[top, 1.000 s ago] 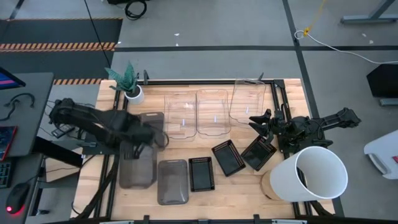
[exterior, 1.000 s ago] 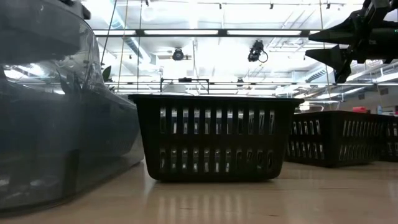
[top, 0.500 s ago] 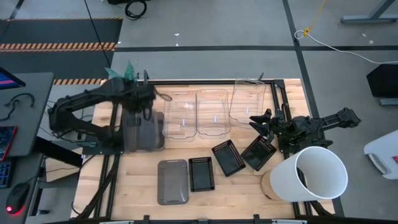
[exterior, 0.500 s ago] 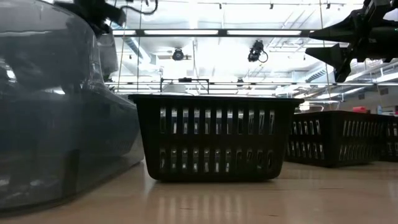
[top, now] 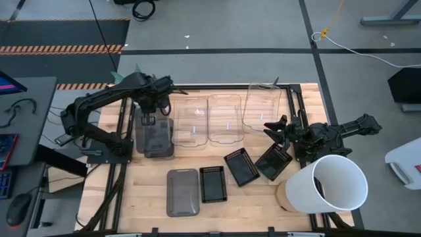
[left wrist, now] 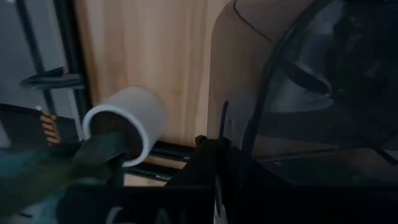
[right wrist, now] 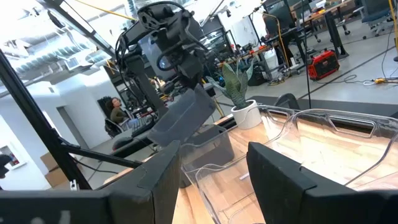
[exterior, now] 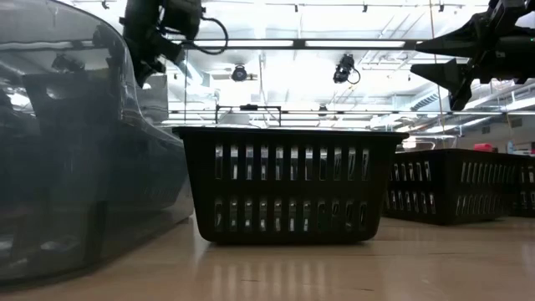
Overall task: Stack baskets by color
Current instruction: Stack the left gray bin on the top gray bin
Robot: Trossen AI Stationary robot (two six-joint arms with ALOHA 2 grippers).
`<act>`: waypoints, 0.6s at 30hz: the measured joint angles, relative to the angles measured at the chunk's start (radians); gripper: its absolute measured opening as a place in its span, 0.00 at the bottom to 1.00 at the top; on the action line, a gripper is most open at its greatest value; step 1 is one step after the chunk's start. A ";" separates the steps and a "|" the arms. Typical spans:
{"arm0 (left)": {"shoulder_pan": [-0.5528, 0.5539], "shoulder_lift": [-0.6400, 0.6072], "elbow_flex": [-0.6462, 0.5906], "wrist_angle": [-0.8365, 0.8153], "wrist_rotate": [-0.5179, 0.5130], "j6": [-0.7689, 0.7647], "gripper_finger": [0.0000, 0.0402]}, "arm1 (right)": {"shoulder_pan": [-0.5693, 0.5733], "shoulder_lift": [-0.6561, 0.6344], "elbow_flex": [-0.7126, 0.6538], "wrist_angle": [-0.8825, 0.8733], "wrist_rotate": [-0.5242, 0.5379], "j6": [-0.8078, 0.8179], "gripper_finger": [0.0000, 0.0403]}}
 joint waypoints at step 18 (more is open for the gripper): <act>-0.027 0.122 -0.058 -0.030 0.070 0.007 0.01 | 0.000 0.000 0.000 0.000 0.000 0.000 0.47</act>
